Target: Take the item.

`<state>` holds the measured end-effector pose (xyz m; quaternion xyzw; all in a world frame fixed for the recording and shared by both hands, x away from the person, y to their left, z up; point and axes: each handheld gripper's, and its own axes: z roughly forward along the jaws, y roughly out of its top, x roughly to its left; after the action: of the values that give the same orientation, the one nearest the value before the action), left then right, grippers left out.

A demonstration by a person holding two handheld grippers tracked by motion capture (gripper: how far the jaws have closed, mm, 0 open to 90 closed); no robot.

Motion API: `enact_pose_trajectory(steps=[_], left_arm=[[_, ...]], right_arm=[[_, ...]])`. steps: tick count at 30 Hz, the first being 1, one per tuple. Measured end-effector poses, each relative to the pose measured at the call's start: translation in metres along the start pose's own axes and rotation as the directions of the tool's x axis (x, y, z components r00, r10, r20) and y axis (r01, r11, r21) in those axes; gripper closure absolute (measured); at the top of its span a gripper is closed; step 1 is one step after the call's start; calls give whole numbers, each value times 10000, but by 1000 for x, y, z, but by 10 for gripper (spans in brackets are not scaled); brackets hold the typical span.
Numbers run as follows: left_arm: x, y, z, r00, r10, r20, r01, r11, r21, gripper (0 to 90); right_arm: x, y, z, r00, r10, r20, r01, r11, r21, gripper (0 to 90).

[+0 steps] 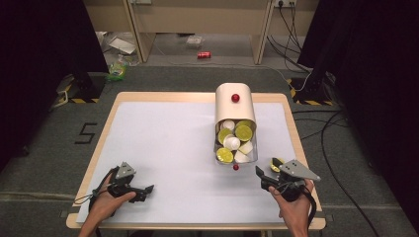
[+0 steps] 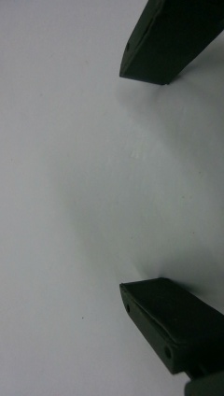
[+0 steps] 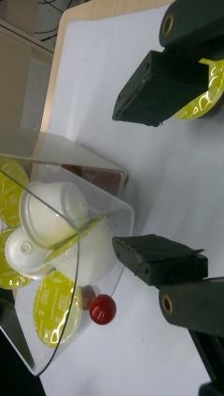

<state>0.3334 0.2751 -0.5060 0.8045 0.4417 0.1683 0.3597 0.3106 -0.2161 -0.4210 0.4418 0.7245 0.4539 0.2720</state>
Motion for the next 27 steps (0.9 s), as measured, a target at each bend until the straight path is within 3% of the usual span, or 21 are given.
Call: enact_pose_trajectory(steps=[27], left_arm=[[0, 0, 0, 10000, -5, 0, 5, 10000, 7, 0]], right_arm=[[10, -4, -2, 9998, 12, -189, -14, 10000, -90, 316]])
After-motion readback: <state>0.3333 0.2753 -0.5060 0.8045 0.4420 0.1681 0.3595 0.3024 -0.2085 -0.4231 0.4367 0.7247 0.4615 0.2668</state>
